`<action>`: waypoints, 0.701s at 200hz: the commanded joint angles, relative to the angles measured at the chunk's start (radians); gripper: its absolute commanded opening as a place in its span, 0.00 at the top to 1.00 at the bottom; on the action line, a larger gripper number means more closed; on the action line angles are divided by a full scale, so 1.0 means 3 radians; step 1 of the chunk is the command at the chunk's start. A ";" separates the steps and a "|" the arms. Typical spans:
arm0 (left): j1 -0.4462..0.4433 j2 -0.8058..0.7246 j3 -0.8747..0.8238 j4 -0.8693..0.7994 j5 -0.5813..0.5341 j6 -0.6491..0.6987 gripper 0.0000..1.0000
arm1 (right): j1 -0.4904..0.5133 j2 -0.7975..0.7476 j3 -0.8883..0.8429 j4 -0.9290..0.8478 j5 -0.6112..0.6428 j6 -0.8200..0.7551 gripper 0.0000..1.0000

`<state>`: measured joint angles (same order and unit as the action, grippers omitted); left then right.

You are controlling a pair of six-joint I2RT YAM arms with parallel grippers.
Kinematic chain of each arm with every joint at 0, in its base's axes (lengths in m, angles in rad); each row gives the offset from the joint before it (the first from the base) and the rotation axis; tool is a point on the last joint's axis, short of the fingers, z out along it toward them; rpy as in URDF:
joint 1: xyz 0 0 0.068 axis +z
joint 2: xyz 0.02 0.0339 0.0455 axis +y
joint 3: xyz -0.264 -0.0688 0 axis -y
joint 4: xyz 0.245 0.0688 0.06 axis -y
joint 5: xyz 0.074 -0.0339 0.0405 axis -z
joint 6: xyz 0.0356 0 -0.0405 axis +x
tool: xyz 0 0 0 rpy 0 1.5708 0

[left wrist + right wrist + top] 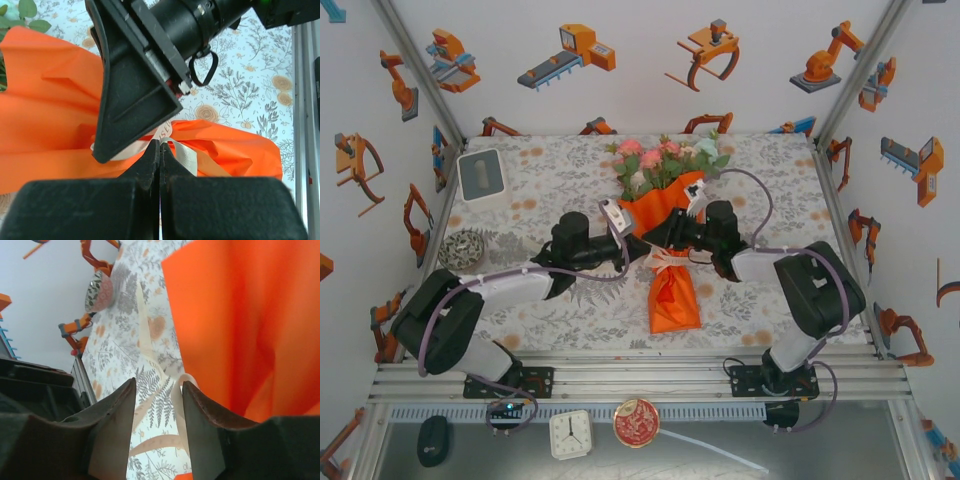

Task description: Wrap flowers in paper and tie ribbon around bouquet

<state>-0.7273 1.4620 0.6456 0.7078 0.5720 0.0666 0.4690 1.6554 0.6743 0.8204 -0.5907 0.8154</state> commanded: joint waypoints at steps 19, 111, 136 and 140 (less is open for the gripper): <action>-0.0025 0.0090 0.0115 -0.0054 -0.0042 0.0013 1.00 | -0.0126 -0.0509 0.0119 -0.0615 -0.0010 -0.0329 0.56; -0.0153 0.0257 0.0335 -0.0007 -0.0198 -0.0208 1.00 | -0.0135 -0.1024 0.0487 -0.2138 0.0190 -0.1038 0.46; -0.0178 0.0308 0.0465 -0.0025 -0.0416 -0.0529 1.00 | -0.0132 -0.1399 0.0274 -0.2206 0.0389 -0.0938 0.47; -0.0187 0.0336 0.0496 -0.0029 -0.0438 -0.0588 1.00 | -0.0129 -0.1459 0.0232 -0.2197 0.0398 -0.0912 0.47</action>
<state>-0.7727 1.5391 0.7265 0.6884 0.5056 -0.0013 0.4305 1.3254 0.7860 0.2173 -0.5232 0.5514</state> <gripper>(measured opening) 0.007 0.540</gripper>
